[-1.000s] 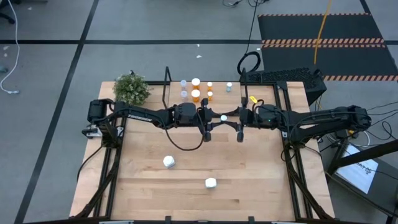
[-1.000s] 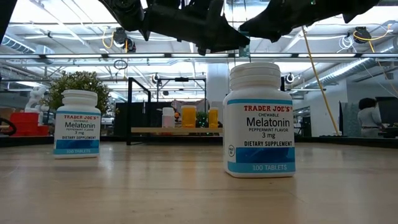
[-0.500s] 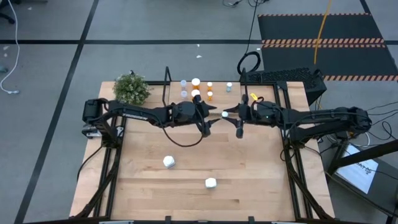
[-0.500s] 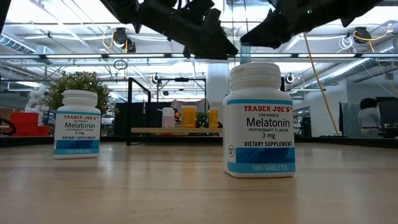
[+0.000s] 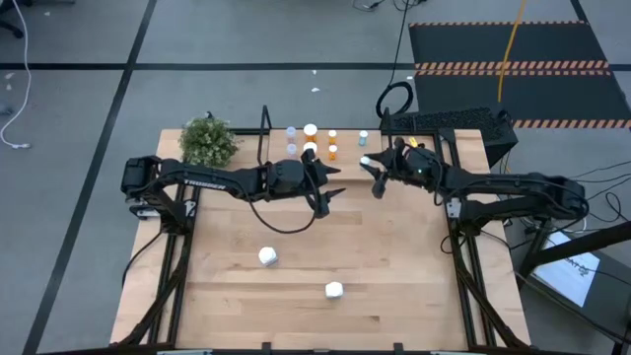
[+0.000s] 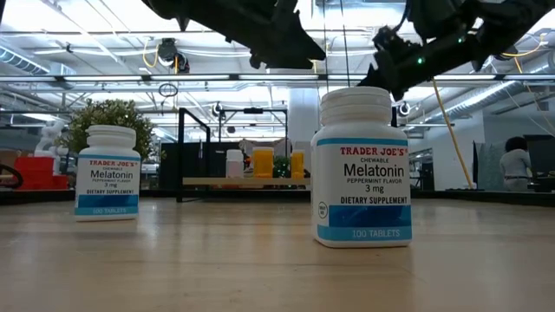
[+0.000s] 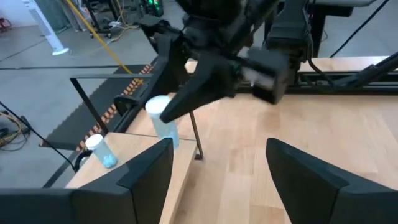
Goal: Pick and place medicine bottles onto shelf by color
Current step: Put the blue pill bottle on the shelf aligned with the other blue pill bottle
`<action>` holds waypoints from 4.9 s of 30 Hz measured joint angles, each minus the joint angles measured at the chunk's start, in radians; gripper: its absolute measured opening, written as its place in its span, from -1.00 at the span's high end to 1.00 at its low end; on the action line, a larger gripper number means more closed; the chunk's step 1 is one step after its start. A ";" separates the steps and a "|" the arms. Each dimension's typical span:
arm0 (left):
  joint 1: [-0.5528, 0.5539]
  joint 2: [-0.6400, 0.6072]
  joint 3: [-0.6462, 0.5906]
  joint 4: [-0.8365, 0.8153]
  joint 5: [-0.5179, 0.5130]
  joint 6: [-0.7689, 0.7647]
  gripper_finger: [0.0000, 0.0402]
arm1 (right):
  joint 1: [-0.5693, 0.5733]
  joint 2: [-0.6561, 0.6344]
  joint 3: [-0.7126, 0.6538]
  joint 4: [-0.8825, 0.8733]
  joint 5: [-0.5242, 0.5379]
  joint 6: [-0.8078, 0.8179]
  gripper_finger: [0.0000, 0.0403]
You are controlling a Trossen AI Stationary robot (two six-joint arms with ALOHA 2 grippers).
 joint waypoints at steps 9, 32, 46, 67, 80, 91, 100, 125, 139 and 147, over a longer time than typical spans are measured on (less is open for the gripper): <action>-0.004 0.000 0.000 -0.001 -0.002 -0.025 -0.18 | -0.022 0.033 0.000 0.097 -0.032 -0.012 0.36; 0.012 0.172 -0.108 0.456 -0.130 0.023 -0.41 | 0.037 0.029 0.050 0.134 -0.235 0.124 0.36; 0.039 0.193 -0.107 0.494 -0.038 -0.007 -0.11 | 0.063 0.040 0.052 0.200 -0.269 0.129 0.36; 0.039 0.193 -0.107 0.495 0.015 0.005 0.43 | 0.063 0.042 0.052 0.201 -0.291 0.087 0.36; 0.039 0.193 -0.107 0.477 0.014 0.011 0.44 | 0.063 0.042 0.052 0.179 -0.290 0.080 0.35; 0.039 0.193 -0.107 0.456 0.013 0.030 0.44 | 0.063 -0.031 0.052 0.035 -0.291 0.101 0.12; 0.039 0.193 -0.107 0.403 0.052 0.112 0.44 | 0.063 -0.050 0.111 -0.153 -0.291 0.122 -0.25; 0.047 0.193 -0.107 0.262 0.056 0.261 0.44 | 0.063 0.058 0.112 -0.201 -0.314 0.140 -0.17; 0.054 0.193 -0.107 0.202 0.055 0.266 0.44 | 0.085 0.148 0.164 -0.225 -0.340 0.138 0.01; 0.053 0.192 -0.107 0.186 0.055 0.266 0.44 | 0.094 0.157 0.177 -0.231 -0.338 0.134 0.23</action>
